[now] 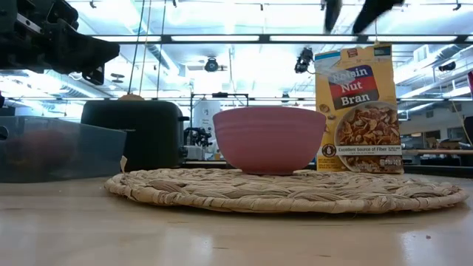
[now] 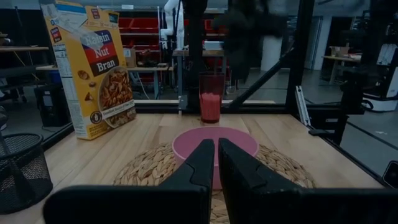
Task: Arrange a breakfast setting
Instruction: Put the orange plate at the bottom left of the pink bowl
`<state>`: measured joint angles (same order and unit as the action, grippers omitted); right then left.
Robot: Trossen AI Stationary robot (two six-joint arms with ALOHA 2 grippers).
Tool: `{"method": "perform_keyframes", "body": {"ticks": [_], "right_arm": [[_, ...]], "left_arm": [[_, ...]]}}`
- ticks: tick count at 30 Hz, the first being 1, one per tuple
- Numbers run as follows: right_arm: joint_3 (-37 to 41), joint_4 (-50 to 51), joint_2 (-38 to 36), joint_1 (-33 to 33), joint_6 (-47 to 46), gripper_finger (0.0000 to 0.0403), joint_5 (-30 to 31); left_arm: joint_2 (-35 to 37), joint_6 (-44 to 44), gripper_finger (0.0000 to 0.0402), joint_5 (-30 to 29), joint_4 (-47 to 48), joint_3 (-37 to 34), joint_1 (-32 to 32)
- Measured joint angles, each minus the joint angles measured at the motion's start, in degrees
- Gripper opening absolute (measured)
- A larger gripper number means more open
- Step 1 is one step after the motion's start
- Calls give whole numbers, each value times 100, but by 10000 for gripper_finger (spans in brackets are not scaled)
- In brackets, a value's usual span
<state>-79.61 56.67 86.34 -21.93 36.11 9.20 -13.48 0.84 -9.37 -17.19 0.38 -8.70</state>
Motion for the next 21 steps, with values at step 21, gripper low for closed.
{"method": "perform_keyframes", "body": {"ticks": [21], "right_arm": [[-2, -459, -2210, -350, -6305, 149, -47]], "left_arm": [[-1, -282, 30, -692, -360, 0, 25]]}}
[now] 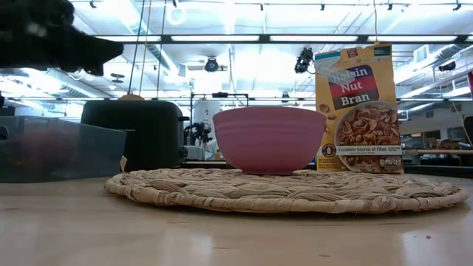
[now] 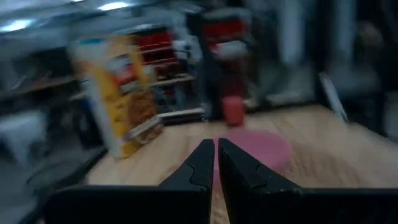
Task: Arrange a breakfast setting
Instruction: Put the orange plate at the bottom left of the pink bowl
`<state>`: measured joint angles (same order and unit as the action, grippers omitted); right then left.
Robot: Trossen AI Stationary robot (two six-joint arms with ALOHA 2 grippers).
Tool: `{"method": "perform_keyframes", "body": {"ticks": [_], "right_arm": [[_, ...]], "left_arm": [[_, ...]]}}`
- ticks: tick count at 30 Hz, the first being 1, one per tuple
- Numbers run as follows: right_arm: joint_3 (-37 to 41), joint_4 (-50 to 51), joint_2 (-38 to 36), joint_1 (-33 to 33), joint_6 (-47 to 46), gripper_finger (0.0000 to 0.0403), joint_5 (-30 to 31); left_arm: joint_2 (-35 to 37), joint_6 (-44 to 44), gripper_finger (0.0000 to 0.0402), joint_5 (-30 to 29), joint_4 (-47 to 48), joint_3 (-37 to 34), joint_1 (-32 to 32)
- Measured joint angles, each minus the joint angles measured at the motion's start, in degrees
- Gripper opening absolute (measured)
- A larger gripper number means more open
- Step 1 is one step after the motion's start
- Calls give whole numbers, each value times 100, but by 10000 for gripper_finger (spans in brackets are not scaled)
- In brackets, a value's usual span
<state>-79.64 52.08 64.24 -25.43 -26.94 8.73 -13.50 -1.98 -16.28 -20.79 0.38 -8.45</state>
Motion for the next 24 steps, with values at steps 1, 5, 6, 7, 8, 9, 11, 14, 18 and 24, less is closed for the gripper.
{"method": "perform_keyframes", "body": {"ticks": [1, 5, 6, 7, 8, 9, 11, 14, 18, 24], "right_arm": [[0, -64, -22, 0, -2, 149, 2], [0, -356, -28, 0, 1, 149, 1], [0, -448, -18, 0, 2, 149, 1], [0, -537, -2, 0, 2, 149, 2], [0, -640, 16, 0, 3, 149, 2], [0, -736, 31, 0, 4, 149, 2], [0, -919, 61, 0, 7, 149, 2], [0, -1185, 84, 0, 7, 149, 2], [0, -1523, 130, 0, 16, 149, 3], [0, -2812, 339, 45, 627, 149, 368]], "left_arm": [[0, 849, 30, -224, -168, 0, -4], [5, 3803, 30, -1087, -728, 0, -2], [4, 4042, 30, -1360, -711, 0, -4], [0, 4113, 30, -1583, -699, 0, -2], [2, 4135, 30, -1712, -690, 0, -2], [2, 4089, 30, -1742, -681, 0, -2], [0, 4028, 30, -1743, -668, 0, -4], [0, 4026, 30, -1695, -705, 0, -4], [-70, 4060, 30, -1465, -408, 214, -20], [-890, 3840, 29, -1393, 1185, 1743, -148]]}}
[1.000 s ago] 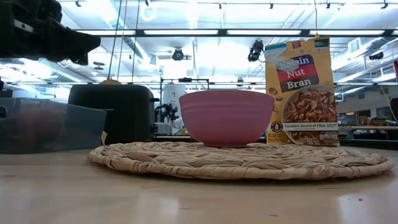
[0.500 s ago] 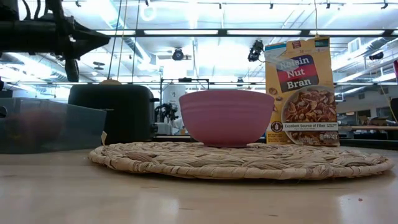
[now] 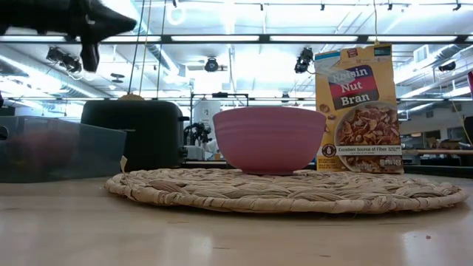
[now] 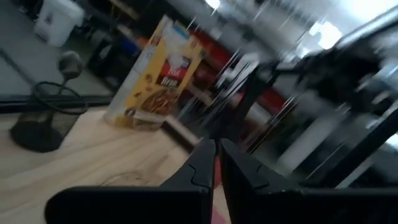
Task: Arrange a breakfast setting
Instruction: Put the orange plate at the bottom left of the pink bowl
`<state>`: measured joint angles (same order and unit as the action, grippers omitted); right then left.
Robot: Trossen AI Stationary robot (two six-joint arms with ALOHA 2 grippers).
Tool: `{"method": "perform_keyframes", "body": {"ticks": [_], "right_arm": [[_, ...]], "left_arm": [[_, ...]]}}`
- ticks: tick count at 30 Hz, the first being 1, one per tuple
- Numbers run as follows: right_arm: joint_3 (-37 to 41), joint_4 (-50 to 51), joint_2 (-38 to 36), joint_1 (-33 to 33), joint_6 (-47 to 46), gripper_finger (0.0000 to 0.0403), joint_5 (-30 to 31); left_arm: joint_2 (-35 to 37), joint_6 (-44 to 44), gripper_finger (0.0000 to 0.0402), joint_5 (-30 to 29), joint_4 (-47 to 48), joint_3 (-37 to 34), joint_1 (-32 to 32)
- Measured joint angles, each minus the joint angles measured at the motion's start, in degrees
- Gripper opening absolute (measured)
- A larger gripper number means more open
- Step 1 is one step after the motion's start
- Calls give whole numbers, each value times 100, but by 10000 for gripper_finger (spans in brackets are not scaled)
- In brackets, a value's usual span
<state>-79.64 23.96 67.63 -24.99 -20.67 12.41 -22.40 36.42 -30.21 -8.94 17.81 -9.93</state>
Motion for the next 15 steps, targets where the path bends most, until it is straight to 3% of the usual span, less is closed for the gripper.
{"method": "perform_keyframes", "body": {"ticks": [12, 15], "right_arm": [[-1, -3621, 433, 71, -339, 149, 46], [-9, -3794, 445, 107, -195, 149, -31]], "left_arm": [[-2413, -72, 29, -61, 1856, 2910, 418], [-2714, -86, 29, -61, 2243, 3400, 595]]}}
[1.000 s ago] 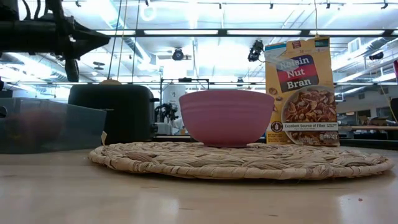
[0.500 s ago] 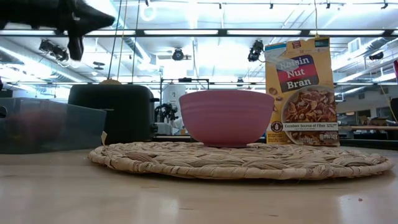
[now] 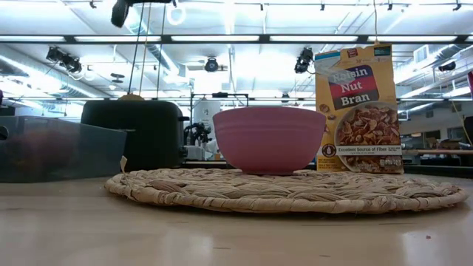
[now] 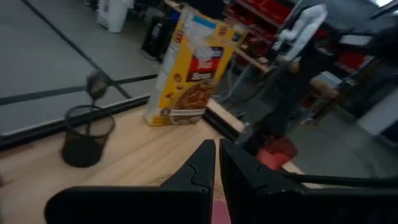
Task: Arrange a breakfast setting
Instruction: Put the orange plate at the bottom left of the pink bowl
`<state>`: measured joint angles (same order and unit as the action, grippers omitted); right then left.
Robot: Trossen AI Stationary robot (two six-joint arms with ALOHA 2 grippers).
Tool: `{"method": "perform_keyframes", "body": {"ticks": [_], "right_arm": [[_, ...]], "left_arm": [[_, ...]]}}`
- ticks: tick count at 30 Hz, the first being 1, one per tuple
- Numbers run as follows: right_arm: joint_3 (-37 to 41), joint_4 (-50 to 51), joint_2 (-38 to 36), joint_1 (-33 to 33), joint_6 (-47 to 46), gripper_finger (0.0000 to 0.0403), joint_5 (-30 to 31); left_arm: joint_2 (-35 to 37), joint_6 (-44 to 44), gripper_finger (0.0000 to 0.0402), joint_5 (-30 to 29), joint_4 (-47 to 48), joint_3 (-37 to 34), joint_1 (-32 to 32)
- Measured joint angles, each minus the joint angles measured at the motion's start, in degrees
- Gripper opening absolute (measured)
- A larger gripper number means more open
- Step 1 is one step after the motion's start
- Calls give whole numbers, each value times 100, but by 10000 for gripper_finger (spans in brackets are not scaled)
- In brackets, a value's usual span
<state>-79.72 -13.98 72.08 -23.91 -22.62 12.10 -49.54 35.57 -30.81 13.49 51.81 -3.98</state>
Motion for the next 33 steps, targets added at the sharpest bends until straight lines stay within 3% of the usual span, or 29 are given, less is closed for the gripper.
{"method": "perform_keyframes", "body": {"ticks": [6, 10, 14, 18, 25, 33], "right_arm": [[11, 914, -125, 54, 748, 149, -577], [11, 1726, -413, 92, 759, 150, -299], [11, 2818, -832, 156, 874, 158, -147], [11, 3819, -1204, 165, 873, 179, -118], [10, 4997, -1524, 200, 1170, 218, 324], [11, 5468, -1550, 419, 1891, 222, 330]], "left_arm": [[-411, 17, 29, 367, 851, 1048, 157], [-786, 436, 29, 440, 1887, 1824, 152], [-1123, 1135, 36, 1185, 3276, 2258, 42], [-1374, 2371, 70, 2290, 4315, 2301, -301], [-2020, 5035, 161, 4067, 4292, 2162, -1629], [-3310, 7316, 168, 4307, 3575, 2158, -3211]]}}
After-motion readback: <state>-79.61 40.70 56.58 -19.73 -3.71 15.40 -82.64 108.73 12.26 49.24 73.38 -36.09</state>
